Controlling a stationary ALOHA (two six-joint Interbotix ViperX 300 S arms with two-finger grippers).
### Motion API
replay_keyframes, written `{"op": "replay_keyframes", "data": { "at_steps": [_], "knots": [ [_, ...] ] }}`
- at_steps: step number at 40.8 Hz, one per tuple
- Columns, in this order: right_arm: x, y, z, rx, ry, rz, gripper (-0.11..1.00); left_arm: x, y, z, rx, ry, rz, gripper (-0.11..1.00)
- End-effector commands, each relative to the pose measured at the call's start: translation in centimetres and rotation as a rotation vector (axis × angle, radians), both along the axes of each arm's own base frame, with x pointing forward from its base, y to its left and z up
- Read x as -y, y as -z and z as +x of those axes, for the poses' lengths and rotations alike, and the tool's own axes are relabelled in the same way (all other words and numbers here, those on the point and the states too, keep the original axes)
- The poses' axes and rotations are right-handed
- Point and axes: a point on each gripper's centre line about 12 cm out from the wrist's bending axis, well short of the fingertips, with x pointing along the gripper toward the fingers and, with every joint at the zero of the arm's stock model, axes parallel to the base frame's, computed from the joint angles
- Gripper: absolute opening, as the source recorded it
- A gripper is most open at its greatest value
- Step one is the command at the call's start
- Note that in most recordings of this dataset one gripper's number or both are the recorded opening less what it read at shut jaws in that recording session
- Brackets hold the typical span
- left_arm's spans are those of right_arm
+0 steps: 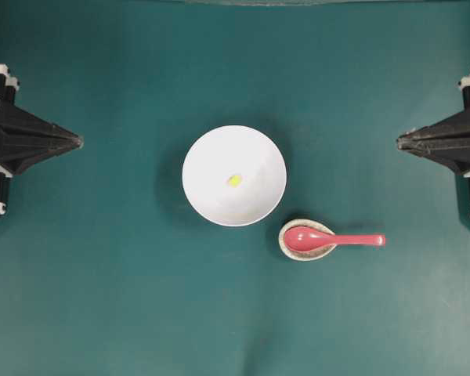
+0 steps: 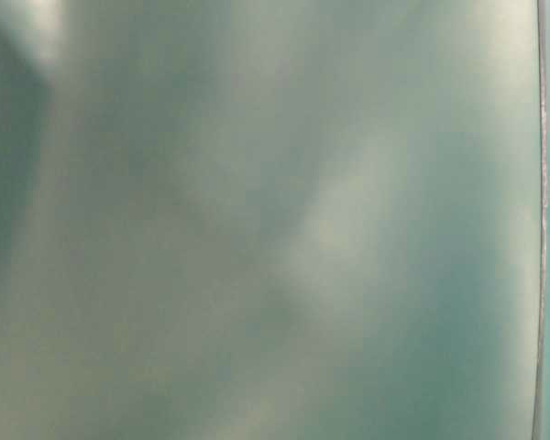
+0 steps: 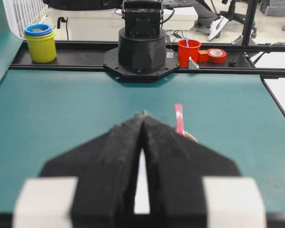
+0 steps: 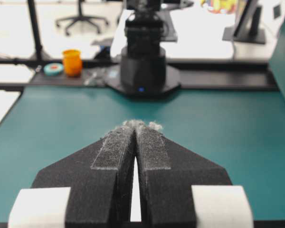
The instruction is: Scoop the yellow hexagonal prism block from the bowl with a spoon using the right arm.
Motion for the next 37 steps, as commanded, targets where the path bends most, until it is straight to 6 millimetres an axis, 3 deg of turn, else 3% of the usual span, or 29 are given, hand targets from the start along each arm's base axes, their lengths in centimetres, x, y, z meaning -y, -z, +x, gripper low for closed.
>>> {"op": "replay_keyframes", "data": {
  "at_steps": [1, 24, 28, 37],
  "knots": [
    [0.1, -0.9, 0.2, 0.023, 0.007, 0.0, -0.02, 0.0, -1.0, 0.3, 0.018, 0.002, -0.009, -0.01],
    [0.4, -1.8, -0.1, 0.049, 0.018, 0.021, 0.0, 0.0, -1.2, 0.2, 0.023, 0.002, -0.009, -0.01],
    [0.4, -1.7, -0.1, 0.04, 0.018, 0.027, 0.07, 0.0, -1.2, 0.2, 0.023, 0.004, -0.009, -0.01],
    [0.4, -1.3, 0.0, 0.01, 0.015, 0.073, 0.41, 0.0, -1.2, 0.2, 0.023, 0.002, -0.009, -0.01]
  ]
}}
